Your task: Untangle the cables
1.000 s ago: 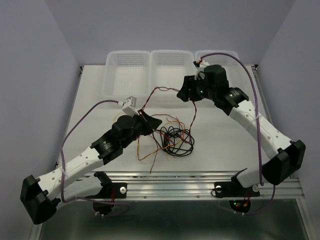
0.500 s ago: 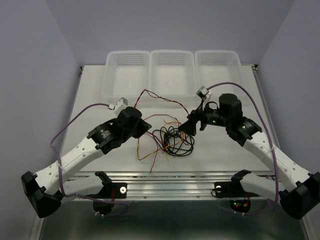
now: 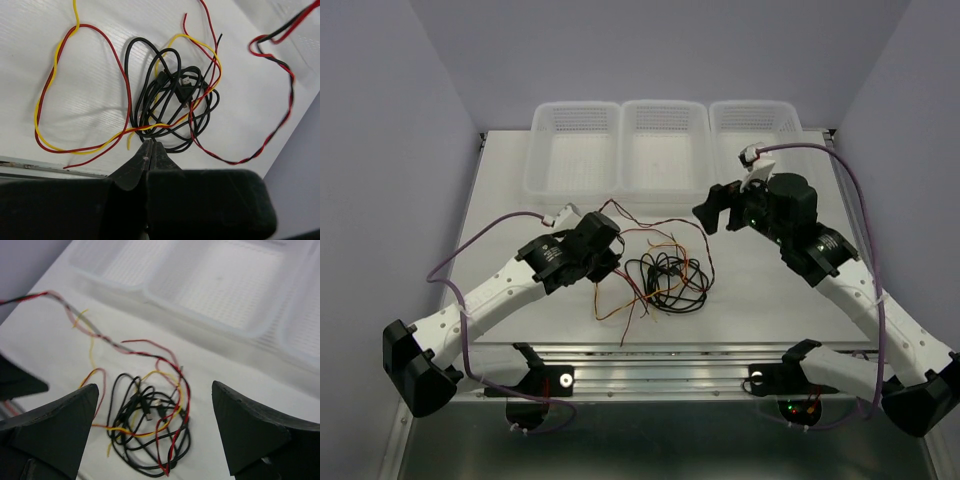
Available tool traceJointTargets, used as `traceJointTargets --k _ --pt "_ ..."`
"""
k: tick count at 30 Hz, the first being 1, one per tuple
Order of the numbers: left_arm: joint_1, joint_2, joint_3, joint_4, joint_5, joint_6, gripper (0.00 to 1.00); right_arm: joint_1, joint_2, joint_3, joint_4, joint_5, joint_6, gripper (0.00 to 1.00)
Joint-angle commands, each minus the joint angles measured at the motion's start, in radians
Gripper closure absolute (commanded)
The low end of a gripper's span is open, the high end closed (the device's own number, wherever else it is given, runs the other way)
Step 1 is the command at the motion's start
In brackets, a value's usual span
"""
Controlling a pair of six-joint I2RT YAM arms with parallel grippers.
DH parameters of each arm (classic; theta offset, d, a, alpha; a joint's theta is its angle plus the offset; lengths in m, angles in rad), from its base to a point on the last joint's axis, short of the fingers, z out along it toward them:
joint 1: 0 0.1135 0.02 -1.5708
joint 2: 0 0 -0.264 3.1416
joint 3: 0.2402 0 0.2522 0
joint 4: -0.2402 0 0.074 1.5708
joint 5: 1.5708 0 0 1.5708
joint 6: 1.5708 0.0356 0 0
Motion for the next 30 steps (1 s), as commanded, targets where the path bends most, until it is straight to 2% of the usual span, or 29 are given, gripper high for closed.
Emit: traceJointTargets --k 1,3,4,5,8,9,11,13,16,22,23,27,30 --pt "0.000 -0.013 0.047 -0.036 -0.033 -0.033 1.00 0.004 0.033 0.126 -0.143 0.455 0.011 0.00" --pt "0.000 -0.017 0.047 -0.039 -0.039 -0.039 1.00 0.004 0.031 0.122 -0.171 0.483 0.008 0.00" --pt "0.000 -0.017 0.048 -0.039 -0.040 -0.041 1.00 0.004 0.024 0.114 -0.161 0.441 0.000 0.00" --pt "0.002 -0.017 0.050 -0.039 -0.040 -0.044 1.00 0.004 0.002 0.103 -0.129 0.267 -0.030 0.00" --pt "0.003 -0.008 0.059 -0.044 -0.040 -0.047 1.00 0.004 -0.025 0.042 -0.037 -0.106 -0.059 0.00" --pt "0.005 -0.003 0.062 -0.045 -0.037 -0.047 1.00 0.004 -0.028 0.024 -0.011 -0.344 -0.056 0.00" --pt "0.009 0.006 0.070 -0.050 -0.027 -0.053 1.00 0.027 -0.018 -0.022 0.046 -0.572 -0.059 0.00" --pt "0.011 0.015 0.074 -0.053 -0.017 -0.053 1.00 0.074 -0.004 -0.044 0.059 -0.583 -0.067 0.00" --pt "0.012 0.020 0.077 -0.048 0.002 -0.051 1.00 0.189 0.046 -0.072 0.062 -0.494 -0.073 0.00" --pt "0.012 0.017 0.061 -0.028 0.033 -0.044 1.00 0.209 0.148 -0.110 0.126 -0.529 -0.047 0.00" --pt "0.012 0.015 0.051 -0.021 0.042 -0.038 1.00 0.209 0.160 -0.115 0.148 -0.541 -0.046 0.02" --pt "0.012 0.015 0.039 -0.011 0.053 -0.041 1.00 0.228 0.215 -0.130 0.195 -0.577 -0.029 0.18" --pt "0.012 0.020 0.035 -0.008 0.062 -0.038 1.00 0.228 0.228 -0.144 0.234 -0.603 -0.011 0.19"
